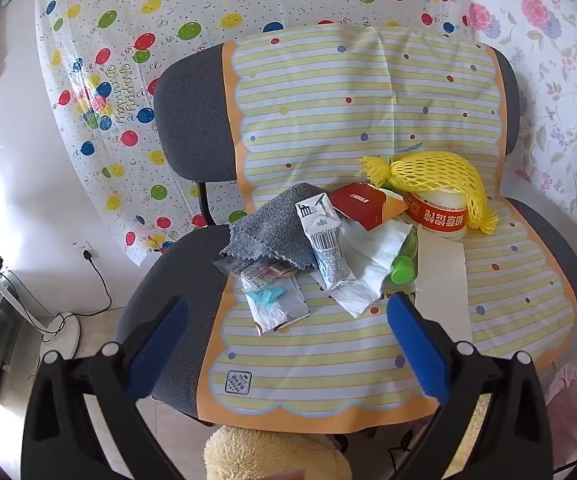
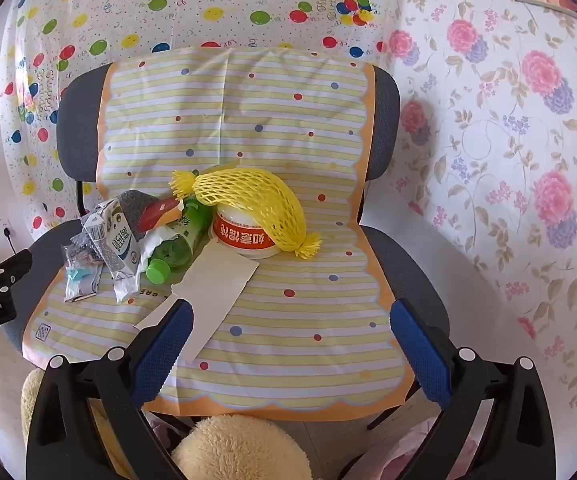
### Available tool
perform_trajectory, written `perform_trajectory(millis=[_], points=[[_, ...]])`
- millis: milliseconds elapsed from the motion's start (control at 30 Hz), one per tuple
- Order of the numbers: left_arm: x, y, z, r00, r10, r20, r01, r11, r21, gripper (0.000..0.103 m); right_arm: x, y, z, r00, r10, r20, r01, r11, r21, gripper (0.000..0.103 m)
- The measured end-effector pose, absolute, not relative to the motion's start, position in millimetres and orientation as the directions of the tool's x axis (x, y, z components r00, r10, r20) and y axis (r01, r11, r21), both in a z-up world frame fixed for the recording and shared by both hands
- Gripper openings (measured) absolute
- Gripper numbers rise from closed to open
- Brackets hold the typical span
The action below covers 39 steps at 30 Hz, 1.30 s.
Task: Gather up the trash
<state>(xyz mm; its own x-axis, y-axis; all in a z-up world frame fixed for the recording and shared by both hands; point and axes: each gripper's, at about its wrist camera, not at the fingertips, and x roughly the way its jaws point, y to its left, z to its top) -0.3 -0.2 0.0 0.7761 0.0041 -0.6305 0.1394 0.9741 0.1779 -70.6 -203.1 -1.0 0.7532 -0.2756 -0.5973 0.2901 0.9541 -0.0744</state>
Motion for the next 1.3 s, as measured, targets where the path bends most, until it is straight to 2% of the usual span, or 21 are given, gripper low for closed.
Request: perform_trajectory(millis=[1300], points=[[-1,10,-6,0.767,0.013,-0.641,0.132,0.975,0.178,0.097,-71,-206,-6,0.746,-0.273,-0.607,0.292,0.954,-0.070,0.097]])
